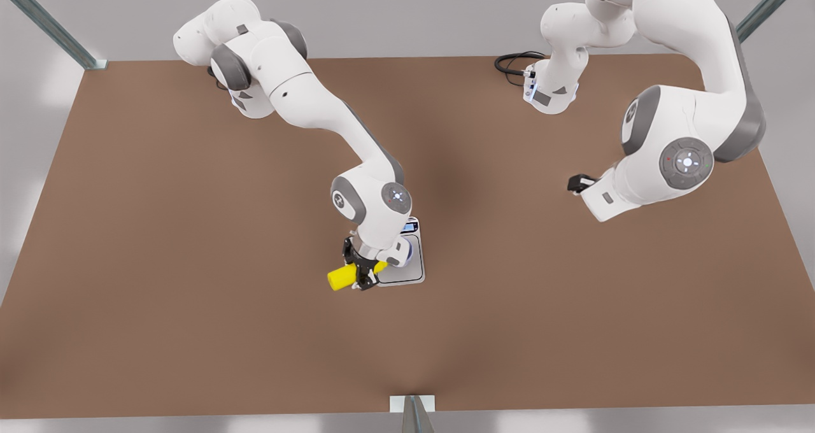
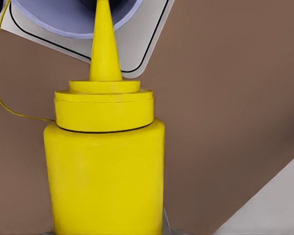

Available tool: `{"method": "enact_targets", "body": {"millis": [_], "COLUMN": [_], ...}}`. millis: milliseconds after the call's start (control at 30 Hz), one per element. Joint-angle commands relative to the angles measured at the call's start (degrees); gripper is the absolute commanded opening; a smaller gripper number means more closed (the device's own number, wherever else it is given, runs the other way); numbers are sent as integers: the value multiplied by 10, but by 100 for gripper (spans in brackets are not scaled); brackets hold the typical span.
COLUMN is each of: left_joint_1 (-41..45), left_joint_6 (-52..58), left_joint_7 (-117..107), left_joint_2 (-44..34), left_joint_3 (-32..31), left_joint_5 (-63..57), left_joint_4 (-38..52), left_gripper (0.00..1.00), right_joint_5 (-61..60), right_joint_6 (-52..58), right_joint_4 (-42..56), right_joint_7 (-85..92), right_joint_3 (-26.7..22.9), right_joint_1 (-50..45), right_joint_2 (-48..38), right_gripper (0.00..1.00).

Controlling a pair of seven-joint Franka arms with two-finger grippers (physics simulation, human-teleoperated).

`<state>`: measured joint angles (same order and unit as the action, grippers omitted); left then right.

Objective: Move cup to the weight, pick up sauce bottle, pour sauce

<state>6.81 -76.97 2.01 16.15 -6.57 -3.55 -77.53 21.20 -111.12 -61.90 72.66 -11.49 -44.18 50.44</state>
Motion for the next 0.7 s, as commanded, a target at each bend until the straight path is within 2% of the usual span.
{"method": "enact_targets", "body": {"millis": [0,433,467,533,667], "left_joint_1": [0,2,2,3,3], "left_joint_6": [1,1,1,1,1], "left_joint_7": [4,3,3,3,3], "left_joint_2": [2,6,6,6,6], "left_joint_3": [0,0,-1,-1,-1], "left_joint_5": [0,0,0,-1,-1], "left_joint_4": [-1,-1,-1,0,-1], "left_gripper": [100,100,100,100,100], "right_joint_5": [6,-5,-33,-161,-424], "right_joint_6": [3,11,22,59,135], "right_joint_4": [0,10,11,11,5], "right_joint_7": [-38,-42,-42,-39,106], "right_joint_3": [0,2,2,2,6], "right_joint_1": [0,9,21,67,201], "right_joint_2": [0,0,-3,-26,-44], "right_gripper": [55,55,55,55,55]}}
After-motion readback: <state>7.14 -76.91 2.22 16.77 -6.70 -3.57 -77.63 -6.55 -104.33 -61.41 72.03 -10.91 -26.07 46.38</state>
